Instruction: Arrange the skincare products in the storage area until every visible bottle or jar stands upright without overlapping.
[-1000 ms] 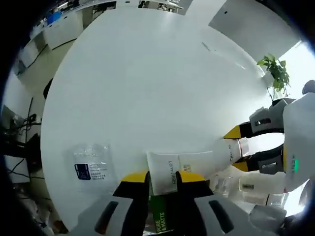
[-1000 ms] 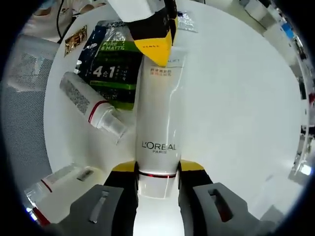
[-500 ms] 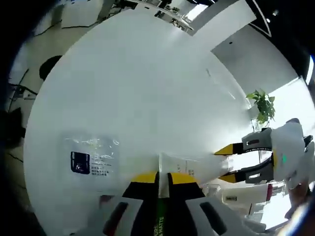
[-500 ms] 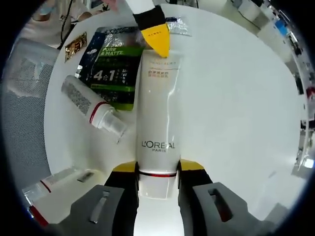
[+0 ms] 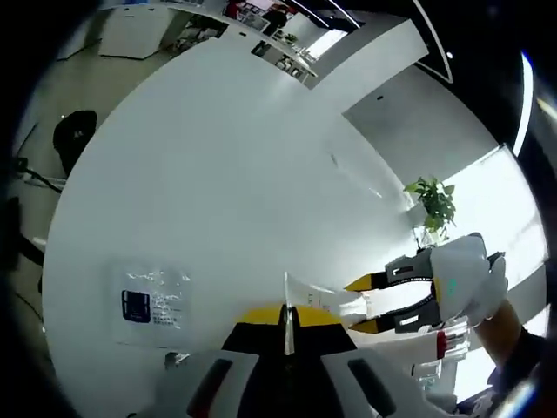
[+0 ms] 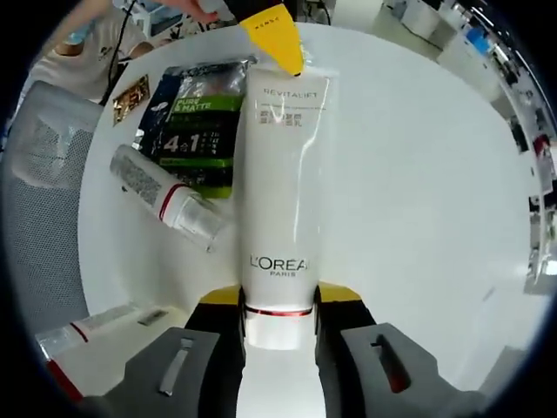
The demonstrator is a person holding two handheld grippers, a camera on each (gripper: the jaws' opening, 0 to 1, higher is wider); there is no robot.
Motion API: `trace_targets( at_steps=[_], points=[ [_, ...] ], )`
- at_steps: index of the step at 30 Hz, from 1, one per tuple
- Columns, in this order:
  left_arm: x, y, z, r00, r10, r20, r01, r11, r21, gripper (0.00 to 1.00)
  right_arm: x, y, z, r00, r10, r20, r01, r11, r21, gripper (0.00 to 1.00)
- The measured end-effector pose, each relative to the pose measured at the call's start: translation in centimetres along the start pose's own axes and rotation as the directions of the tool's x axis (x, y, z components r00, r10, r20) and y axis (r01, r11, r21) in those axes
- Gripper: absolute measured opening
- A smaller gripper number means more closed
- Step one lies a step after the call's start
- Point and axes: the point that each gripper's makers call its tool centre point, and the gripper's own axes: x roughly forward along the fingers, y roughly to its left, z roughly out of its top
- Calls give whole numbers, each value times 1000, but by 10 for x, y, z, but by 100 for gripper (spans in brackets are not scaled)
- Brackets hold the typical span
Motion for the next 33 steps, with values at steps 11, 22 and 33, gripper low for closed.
trace_targets(
  at_steps=[11, 22, 33],
  points=[
    [-18, -31, 16, 999, 5, 52, -13, 989, 148, 2, -4, -3, 4, 966, -80, 247, 70, 996, 47, 29],
    [-20, -111, 21, 997, 8, 82, -37, 930, 366, 3, -16, -4, -7, 937, -117, 330, 72, 987, 144, 30],
    [-6, -156, 13, 996, 45, 77, -81, 814, 576, 4, -23, -5, -14, 875, -181, 449, 69, 965, 253, 30]
  ],
)
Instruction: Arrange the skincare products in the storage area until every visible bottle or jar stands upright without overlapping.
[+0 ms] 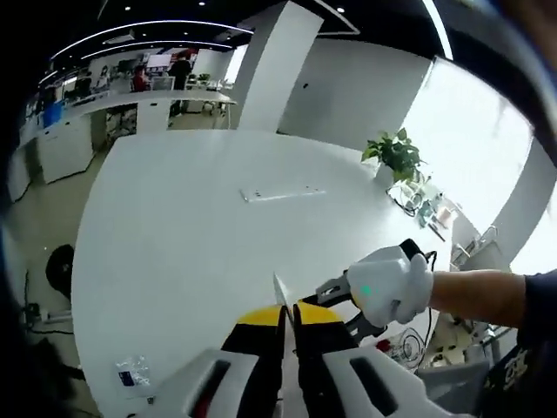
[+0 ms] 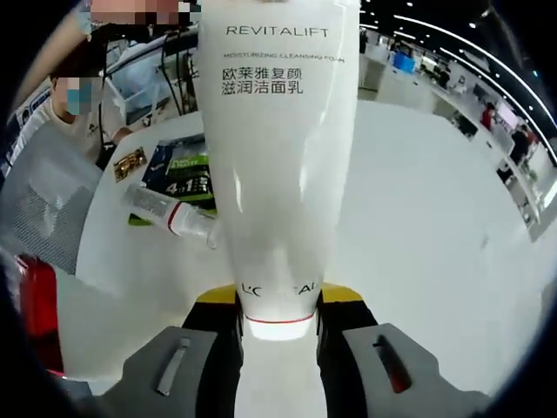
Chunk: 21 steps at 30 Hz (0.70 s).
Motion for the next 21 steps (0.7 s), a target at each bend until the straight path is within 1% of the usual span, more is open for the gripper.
trace_targets(
  at_steps=[2, 3, 5, 6, 8, 9, 11, 13, 15, 17, 19, 20, 21],
  points=[
    [4, 4, 1, 998, 62, -10, -61, 995, 80, 4, -1, 0, 1, 999, -15, 41, 14, 999, 31, 30],
    [7, 6, 0, 994, 109, -19, -105, 985, 135, 4, 0, -1, 2, 998, -24, 66, 21, 999, 44, 30],
    [10, 4, -1, 991, 133, -16, -128, 973, 190, 6, -1, 0, 3, 994, -33, 101, 28, 998, 52, 30],
    [12, 1, 1, 991, 135, 1, -132, 968, 214, 6, -2, -1, 4, 990, -38, 135, 28, 997, 74, 30],
    [12, -11, 4, 995, 96, 20, -98, 977, 190, 6, -4, 0, 3, 981, -45, 188, 26, 995, 101, 31],
    [14, -14, 5, 996, 86, 23, -89, 978, 190, 6, -6, -1, 2, 978, -52, 202, 30, 994, 109, 31],
    [17, -19, 7, 997, 76, 29, -81, 975, 206, 6, -7, -1, 1, 972, -71, 224, 41, 990, 136, 31],
    [21, -26, 9, 996, 80, 36, -86, 963, 254, 6, -8, -1, 1, 964, -91, 252, 47, 983, 176, 31],
    [24, -33, 9, 997, 68, 38, -76, 956, 283, 7, -8, -2, 2, 954, -114, 277, 58, 978, 202, 31],
    [26, -40, 9, 998, 49, 45, -61, 953, 296, 7, -8, -3, 1, 947, -135, 293, 72, 973, 217, 31],
    [27, -44, 8, 997, 37, 62, -54, 954, 294, 7, -9, -3, 1, 935, -166, 312, 92, 967, 237, 31],
    [28, -46, 8, 997, 31, 74, -51, 956, 288, 8, -9, -3, 1, 928, -184, 323, 104, 963, 249, 31],
    [29, -49, 8, 995, 14, 96, -40, 959, 279, 8, -9, -4, 0, 925, -193, 328, 109, 960, 258, 31]
  ],
)
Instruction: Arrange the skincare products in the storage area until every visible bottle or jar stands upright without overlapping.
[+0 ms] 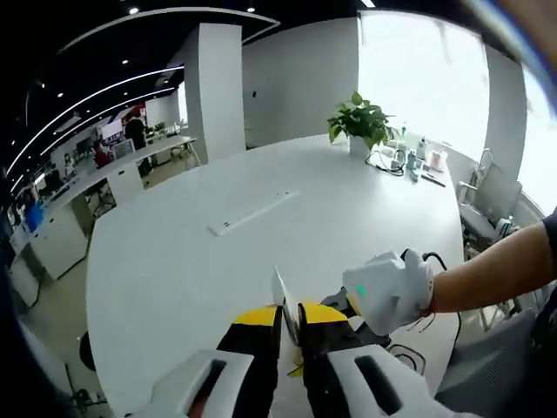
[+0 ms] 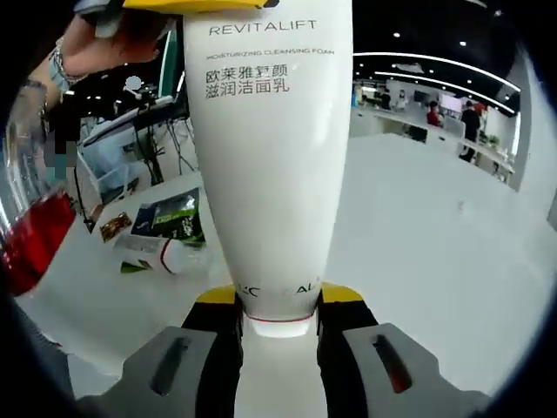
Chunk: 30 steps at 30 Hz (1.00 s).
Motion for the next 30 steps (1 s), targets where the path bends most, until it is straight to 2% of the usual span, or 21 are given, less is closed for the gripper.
trace_targets(
  at_steps=[2, 4, 6, 7, 10, 12, 15, 18, 20, 22, 23, 25, 27, 28, 30],
  points=[
    [4, -2, -6, 1000, 2, 19, -2, 1000, -1, 10, 0, 0, 0, 1000, -13, 22, 13, 1000, 5, 31],
    [11, -4, -17, 1000, 8, 13, -8, 1000, 13, 13, 0, 1, -1, 999, -23, 29, 23, 1000, 1, 31],
    [18, 0, -34, 998, 60, -12, -59, 996, 64, 14, 1, -1, 0, 999, -32, 39, 32, 999, -1, 31],
    [21, -7, -27, 999, 28, 41, -30, 998, 50, 14, 0, -1, 1, 998, -32, 45, 31, 999, 3, 31],
    [25, -4, -30, 999, 21, 40, -22, 1000, 18, 17, 0, 0, 1, 998, -24, 56, 24, 1000, -1, 31],
    [27, -4, -32, 999, 5, 40, -4, 999, -34, 18, 0, 0, 2, 998, -19, 57, 19, 1000, -8, 31],
    [29, -2, -33, 999, -1, 48, 3, 999, -35, 19, 0, -1, 3, 998, -10, 62, 11, 1000, -10, 31],
    [32, -1, -36, 999, -4, 53, 5, 1000, -24, 20, 1, -2, 4, 998, -6, 69, 7, 1000, -20, 32],
    [34, 1, -37, 998, -6, 59, 7, 1000, -15, 20, 1, -4, 4, 998, -10, 60, 13, 998, -55, 32],
    [36, 5, -40, 998, -1, 56, 2, 1000, -5, 18, -2, -7, -1, 1000, -6, 18, 8, 988, -152, 31],
    [36, 9, -43, 999, 9, 47, -10, 1000, 16, 18, -4, -3, -11, 999, 27, -39, -33, 988, -151, 30],
    [36, 7, -41, 998, -14, 64, 13, 1000, 21, 18, -8, -4, -19, 997, 37, -67, -47, 987, -156, 30],
    [38, 5, -42, 998, -35, 56, 34, 999, 20, 18, -16, -13, -20, 998, 17, -57, -26, 987, -158, 30],
    [41, 6, -44, 998, -34, 58, 31, 998, 56, 18, -22, -15, -18, 999, 24, -36, -27, 995, -101, 29],
    [43, 6, -47, 998, -39, 58, 34, 996, 84, 19, -33, -20, -12, 1000, 22, -3, -22, 998, -62, 29]
  ],
)
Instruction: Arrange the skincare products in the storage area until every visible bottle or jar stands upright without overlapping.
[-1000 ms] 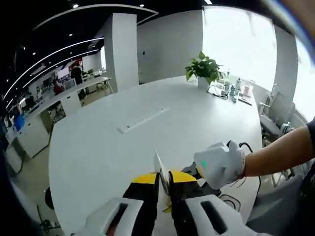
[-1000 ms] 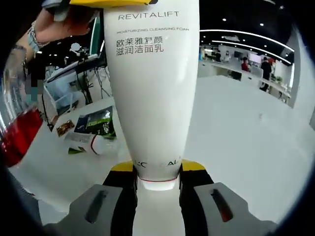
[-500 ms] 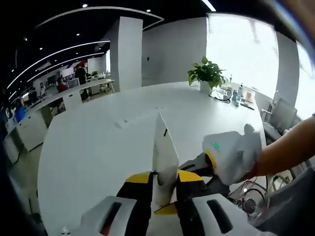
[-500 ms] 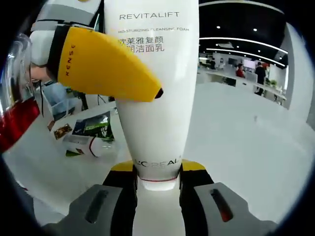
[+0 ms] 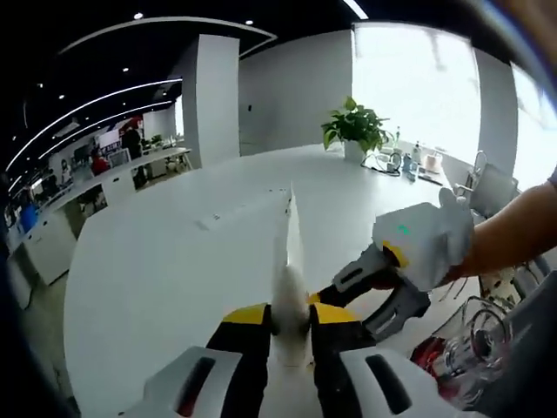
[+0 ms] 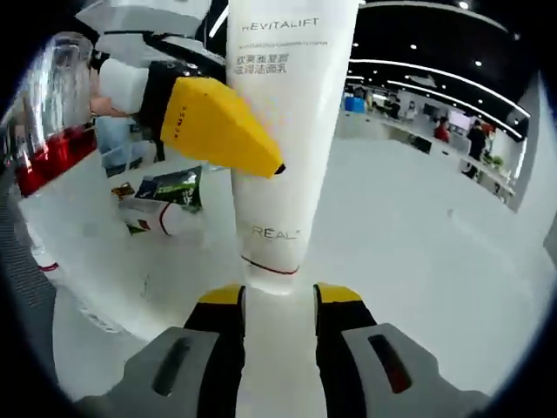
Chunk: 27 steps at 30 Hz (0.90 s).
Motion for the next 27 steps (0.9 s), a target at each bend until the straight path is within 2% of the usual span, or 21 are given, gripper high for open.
trace_targets(
  at_steps=[3, 8, 10, 15, 27],
  points=[
    [5, 0, -2, 1000, 8, 14, -8, 1000, 7, 18, -13, -2, 2, 1000, -13, 5, 13, 1000, 0, 27],
    [2, 3, -4, 1000, 12, 7, -12, 1000, 8, 16, -33, 2, -2, 999, -32, 0, 32, 999, 9, 23],
    [-2, 5, -8, 1000, 9, -2, -9, 1000, 0, 16, -42, 6, -3, 999, -38, 0, 38, 999, 11, 21],
    [-14, 11, -18, 999, 25, -33, -25, 1000, -18, 15, -56, 17, 0, 996, -72, 61, 66, 993, 97, 19],
    [-47, 6, -42, 997, 32, -77, -35, 999, -40, 15, -79, 39, -9, 995, -89, 42, 83, 987, 139, 16]
  ],
)
